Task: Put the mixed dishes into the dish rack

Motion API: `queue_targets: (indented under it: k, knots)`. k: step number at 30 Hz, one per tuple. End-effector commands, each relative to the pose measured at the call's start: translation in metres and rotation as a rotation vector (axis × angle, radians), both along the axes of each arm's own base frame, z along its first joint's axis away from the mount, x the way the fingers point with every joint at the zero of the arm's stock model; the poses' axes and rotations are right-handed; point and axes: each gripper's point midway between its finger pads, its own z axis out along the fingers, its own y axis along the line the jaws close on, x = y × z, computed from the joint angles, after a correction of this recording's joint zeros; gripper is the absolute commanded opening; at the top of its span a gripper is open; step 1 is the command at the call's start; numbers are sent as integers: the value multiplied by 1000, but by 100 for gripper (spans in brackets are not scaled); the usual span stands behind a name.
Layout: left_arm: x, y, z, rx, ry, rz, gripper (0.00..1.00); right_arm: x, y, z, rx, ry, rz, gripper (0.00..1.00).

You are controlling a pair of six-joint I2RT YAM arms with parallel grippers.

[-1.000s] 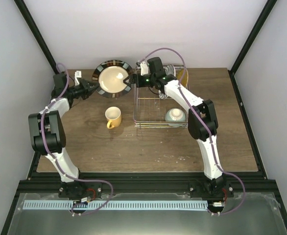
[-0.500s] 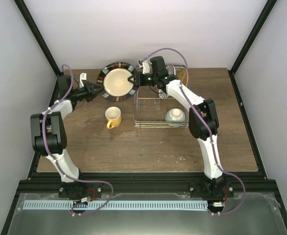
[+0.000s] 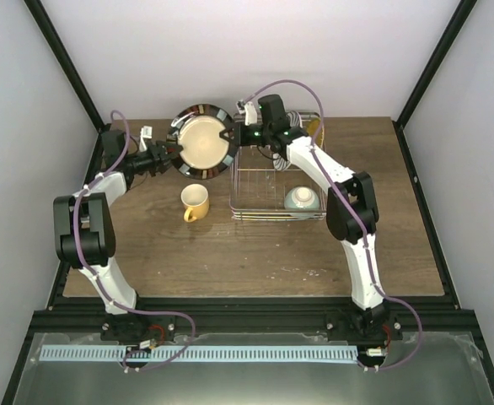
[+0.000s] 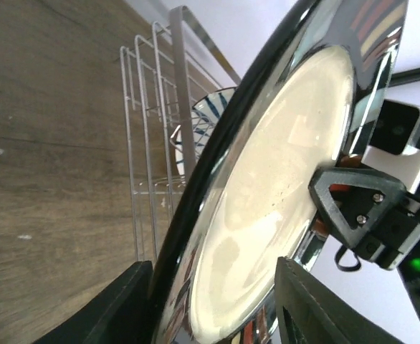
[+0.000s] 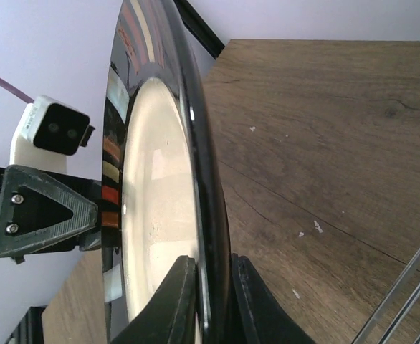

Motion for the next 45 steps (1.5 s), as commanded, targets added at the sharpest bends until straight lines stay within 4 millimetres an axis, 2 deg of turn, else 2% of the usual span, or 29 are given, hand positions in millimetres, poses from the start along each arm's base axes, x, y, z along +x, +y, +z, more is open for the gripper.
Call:
queue_targets:
  k: [1,6,12,14,17,21,27,34,40,43,45]
  knots:
    - [1,-4,27,69,-91,-30,51,6,-3,35,-28,-154,-28,1]
    - [6,0,31,123,-106,-16,60,10,-6,49,-25,-188,-57,1]
    - [14,10,31,177,-110,25,65,20,-17,80,-23,-269,-141,1]
    - [16,16,30,196,-107,45,68,24,-24,92,-32,-305,-189,1]
    - [17,29,28,224,-104,83,76,29,-36,109,-52,-357,-263,1]
    - [19,47,26,275,-101,135,84,33,-50,122,-74,-392,-337,1]
    - [18,69,23,302,-87,197,86,36,-70,142,-89,-430,-442,1]
    - [19,70,20,293,-84,194,87,32,-98,179,-93,-481,-581,1]
    - [21,69,16,281,-78,185,87,24,-134,211,-171,-546,-767,1]
    - [22,69,15,274,-75,183,87,19,-148,216,-236,-562,-851,1]
    - [22,69,13,275,-71,184,88,17,-154,213,-275,-544,-898,1]
